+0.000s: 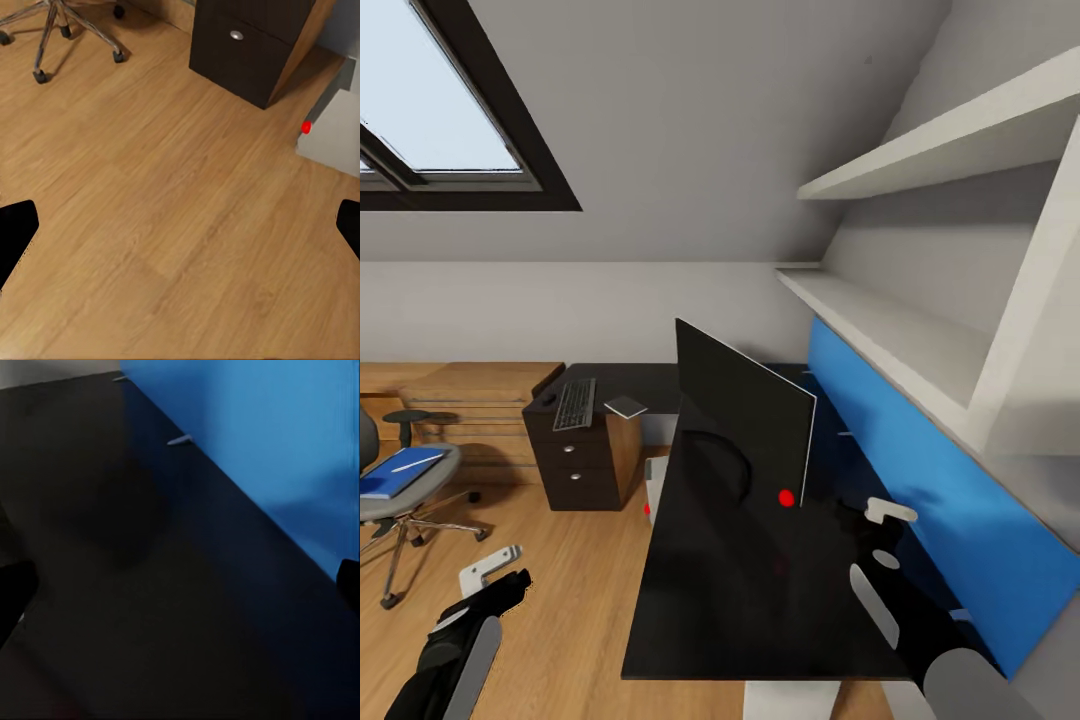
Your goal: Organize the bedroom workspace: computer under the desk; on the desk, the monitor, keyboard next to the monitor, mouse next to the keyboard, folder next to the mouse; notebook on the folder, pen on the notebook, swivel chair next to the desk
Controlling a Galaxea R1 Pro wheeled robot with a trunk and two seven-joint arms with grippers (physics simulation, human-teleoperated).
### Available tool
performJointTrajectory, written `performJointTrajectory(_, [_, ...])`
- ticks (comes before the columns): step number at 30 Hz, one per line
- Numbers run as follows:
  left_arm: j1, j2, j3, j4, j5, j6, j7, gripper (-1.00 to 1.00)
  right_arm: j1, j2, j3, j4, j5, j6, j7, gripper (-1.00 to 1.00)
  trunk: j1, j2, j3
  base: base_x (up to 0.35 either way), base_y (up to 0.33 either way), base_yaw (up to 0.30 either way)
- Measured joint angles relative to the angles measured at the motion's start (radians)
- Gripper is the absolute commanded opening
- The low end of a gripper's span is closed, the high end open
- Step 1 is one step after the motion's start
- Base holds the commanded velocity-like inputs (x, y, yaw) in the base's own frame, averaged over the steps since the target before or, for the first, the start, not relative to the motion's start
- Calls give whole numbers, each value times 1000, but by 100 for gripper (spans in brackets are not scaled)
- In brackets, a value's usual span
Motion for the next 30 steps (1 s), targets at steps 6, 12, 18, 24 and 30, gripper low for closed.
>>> performJointTrajectory(6, [0, 9, 50, -33, 1, 2, -9, 100, -48, -13, -5, 140, 0, -50, -2, 100, 0, 0, 0, 0, -7, 0])
performJointTrajectory(12, [0, 10, 74, -44, 2, 3, -38, 100, -213, -16, -5, 394, 2, -161, -2, 100, 0, 0, 0, 0, 0, 0])
performJointTrajectory(18, [0, 7, 77, -42, 2, 2, -48, 100, -329, -13, -1, 544, 0, -221, 19, 100, 0, 0, 0, 49, 0, 0])
performJointTrajectory(24, [0, 8, 78, -39, 1, 4, -48, 100, -332, 5, 8, 598, 0, -253, 95, 100, 0, 0, 0, 150, 0, 0])
performJointTrajectory(30, [0, 8, 78, -39, 0, 4, -49, 100, -333, 5, 9, 601, 0, -257, 102, 100, 0, 0, 0, 188, -24, 0])
